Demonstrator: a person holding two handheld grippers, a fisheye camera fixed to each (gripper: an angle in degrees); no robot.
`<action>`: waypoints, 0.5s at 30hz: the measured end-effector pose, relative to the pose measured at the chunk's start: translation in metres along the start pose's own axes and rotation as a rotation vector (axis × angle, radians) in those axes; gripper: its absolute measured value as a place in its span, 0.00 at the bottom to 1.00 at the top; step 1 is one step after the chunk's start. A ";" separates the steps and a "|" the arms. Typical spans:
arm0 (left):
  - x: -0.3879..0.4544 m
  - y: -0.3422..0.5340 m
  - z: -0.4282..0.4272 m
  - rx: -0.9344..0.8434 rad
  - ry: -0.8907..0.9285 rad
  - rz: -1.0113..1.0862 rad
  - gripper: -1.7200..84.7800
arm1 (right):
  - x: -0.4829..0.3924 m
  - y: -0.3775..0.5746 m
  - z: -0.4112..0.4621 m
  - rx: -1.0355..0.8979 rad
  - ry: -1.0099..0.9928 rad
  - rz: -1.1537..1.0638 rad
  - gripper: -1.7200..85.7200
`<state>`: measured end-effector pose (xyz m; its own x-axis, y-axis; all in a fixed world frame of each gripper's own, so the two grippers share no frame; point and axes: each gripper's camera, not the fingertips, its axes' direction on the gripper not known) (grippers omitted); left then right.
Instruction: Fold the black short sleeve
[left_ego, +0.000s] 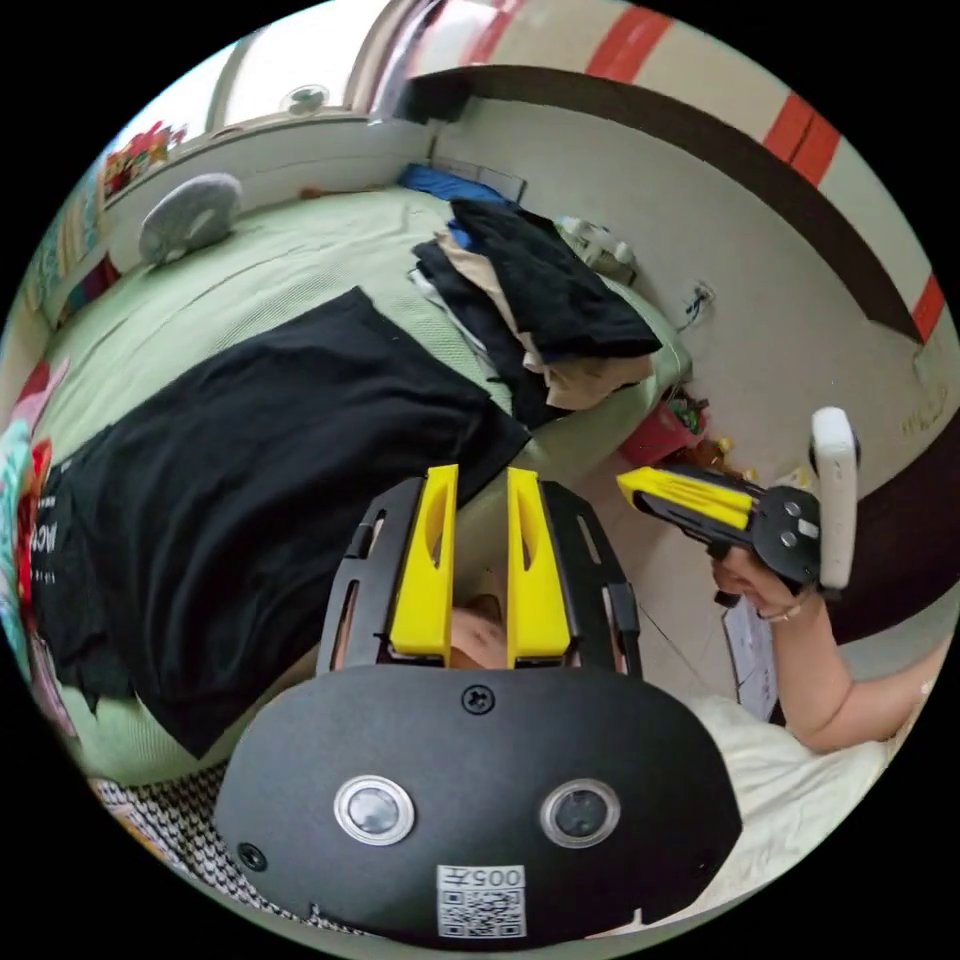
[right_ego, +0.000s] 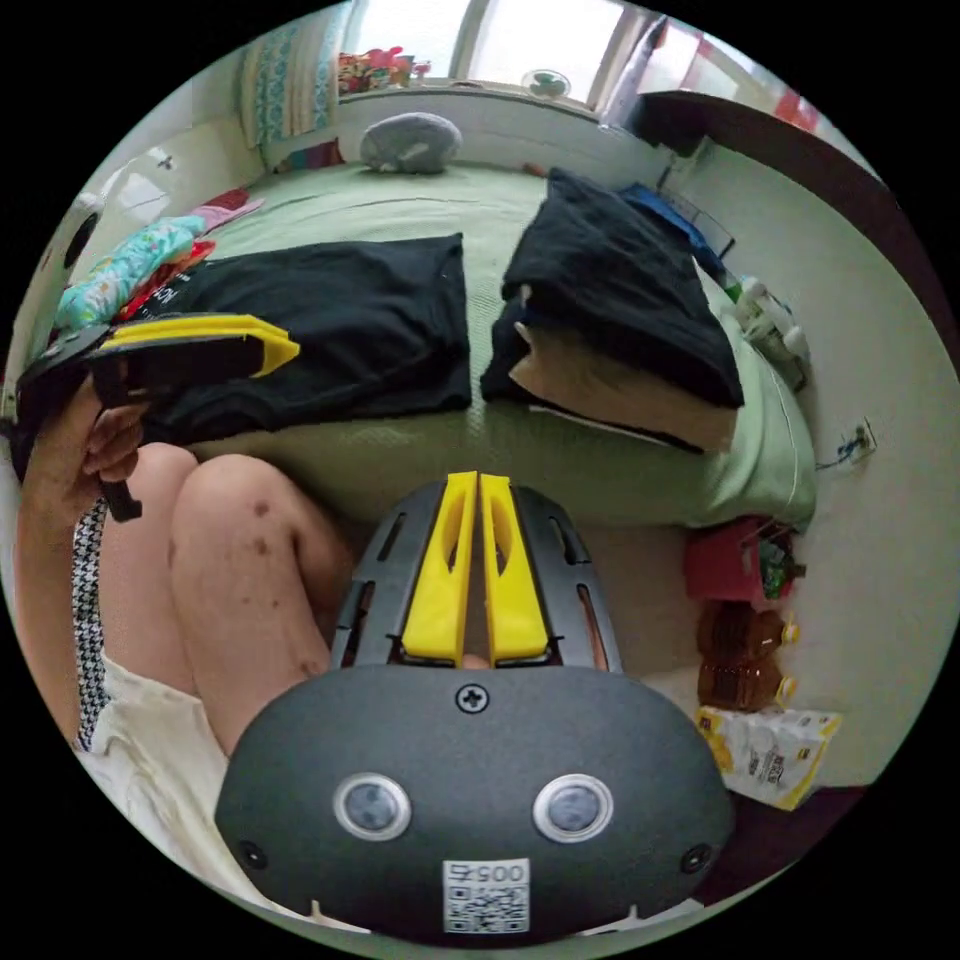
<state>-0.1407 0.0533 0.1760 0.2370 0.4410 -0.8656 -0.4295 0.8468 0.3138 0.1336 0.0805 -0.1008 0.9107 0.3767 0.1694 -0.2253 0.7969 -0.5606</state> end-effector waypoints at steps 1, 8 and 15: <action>0.013 -0.016 0.014 -0.023 -0.012 0.016 0.14 | 0.017 0.012 0.002 -0.007 0.006 0.028 0.01; 0.055 -0.089 0.086 -0.142 -0.176 -0.023 0.20 | 0.095 0.032 0.016 -0.029 -0.040 0.104 0.01; 0.056 -0.113 0.117 -0.203 -0.181 -0.093 0.19 | 0.146 0.016 0.035 -0.032 -0.099 0.108 0.01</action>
<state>0.0232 0.0177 0.1375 0.4273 0.4259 -0.7975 -0.5603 0.8170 0.1361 0.2511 0.1651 -0.0564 0.8429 0.5054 0.1849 -0.3076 0.7343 -0.6051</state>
